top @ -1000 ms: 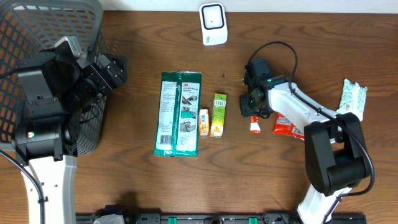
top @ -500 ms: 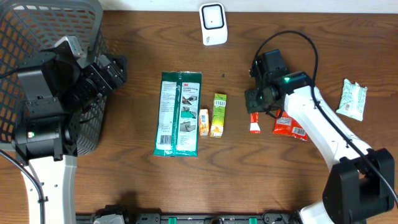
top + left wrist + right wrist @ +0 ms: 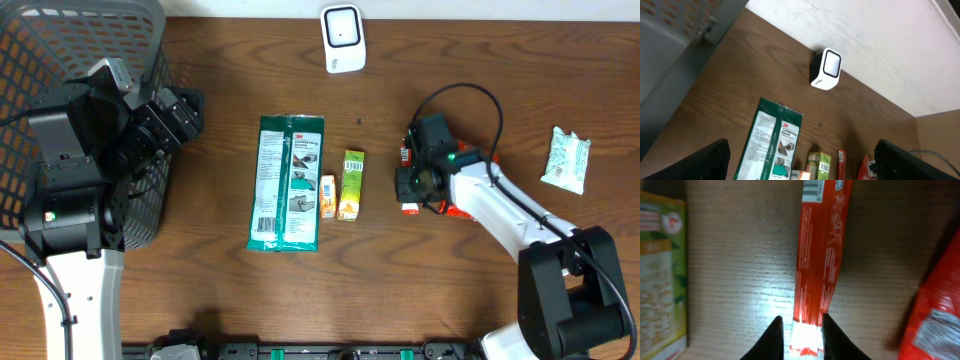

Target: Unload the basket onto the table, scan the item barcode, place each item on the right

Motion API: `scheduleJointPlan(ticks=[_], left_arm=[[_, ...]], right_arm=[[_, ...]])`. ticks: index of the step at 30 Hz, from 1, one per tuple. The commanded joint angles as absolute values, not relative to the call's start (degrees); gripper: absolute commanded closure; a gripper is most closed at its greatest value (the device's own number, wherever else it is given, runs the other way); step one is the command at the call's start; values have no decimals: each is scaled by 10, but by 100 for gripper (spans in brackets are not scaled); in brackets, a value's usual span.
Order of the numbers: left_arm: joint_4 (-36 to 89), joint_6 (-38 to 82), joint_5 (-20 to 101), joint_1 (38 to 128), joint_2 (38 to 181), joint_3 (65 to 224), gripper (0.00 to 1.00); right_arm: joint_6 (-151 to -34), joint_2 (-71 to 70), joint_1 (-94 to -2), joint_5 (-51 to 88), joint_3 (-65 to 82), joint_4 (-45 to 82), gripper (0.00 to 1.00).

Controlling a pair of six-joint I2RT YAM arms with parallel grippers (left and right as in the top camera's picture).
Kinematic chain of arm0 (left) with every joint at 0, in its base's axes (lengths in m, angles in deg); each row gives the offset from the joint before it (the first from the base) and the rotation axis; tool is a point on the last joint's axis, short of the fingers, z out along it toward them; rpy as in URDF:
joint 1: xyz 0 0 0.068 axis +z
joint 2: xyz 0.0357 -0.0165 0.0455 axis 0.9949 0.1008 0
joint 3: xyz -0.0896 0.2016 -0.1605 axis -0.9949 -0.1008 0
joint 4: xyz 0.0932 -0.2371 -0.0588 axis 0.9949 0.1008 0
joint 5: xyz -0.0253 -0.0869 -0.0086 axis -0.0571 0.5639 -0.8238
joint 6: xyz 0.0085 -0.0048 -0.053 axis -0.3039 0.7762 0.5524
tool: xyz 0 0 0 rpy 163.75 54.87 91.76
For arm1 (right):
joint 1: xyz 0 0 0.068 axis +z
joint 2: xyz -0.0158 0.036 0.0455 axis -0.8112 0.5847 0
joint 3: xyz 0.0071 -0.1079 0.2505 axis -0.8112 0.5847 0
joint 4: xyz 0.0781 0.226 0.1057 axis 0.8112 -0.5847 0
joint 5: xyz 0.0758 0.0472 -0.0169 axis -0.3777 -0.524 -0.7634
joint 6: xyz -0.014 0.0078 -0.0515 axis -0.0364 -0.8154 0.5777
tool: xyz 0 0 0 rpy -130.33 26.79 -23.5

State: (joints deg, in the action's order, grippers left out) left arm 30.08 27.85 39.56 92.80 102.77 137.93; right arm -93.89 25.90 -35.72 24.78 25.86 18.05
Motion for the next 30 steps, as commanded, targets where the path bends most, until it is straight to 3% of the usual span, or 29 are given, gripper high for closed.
scheduleJointPlan(ticks=[1, 6, 18, 30], left_arm=[[299, 275, 391, 930, 1027, 1387, 7], [299, 275, 391, 930, 1027, 1387, 7], [299, 275, 391, 930, 1027, 1387, 7], [299, 275, 391, 930, 1027, 1387, 7]], right_arm=[[-950, 266, -362, 246, 292, 210, 87], [-958, 266, -362, 248, 324, 258, 99], [-964, 260, -364, 242, 316, 260, 99], [-954, 230, -367, 220, 274, 170, 97]])
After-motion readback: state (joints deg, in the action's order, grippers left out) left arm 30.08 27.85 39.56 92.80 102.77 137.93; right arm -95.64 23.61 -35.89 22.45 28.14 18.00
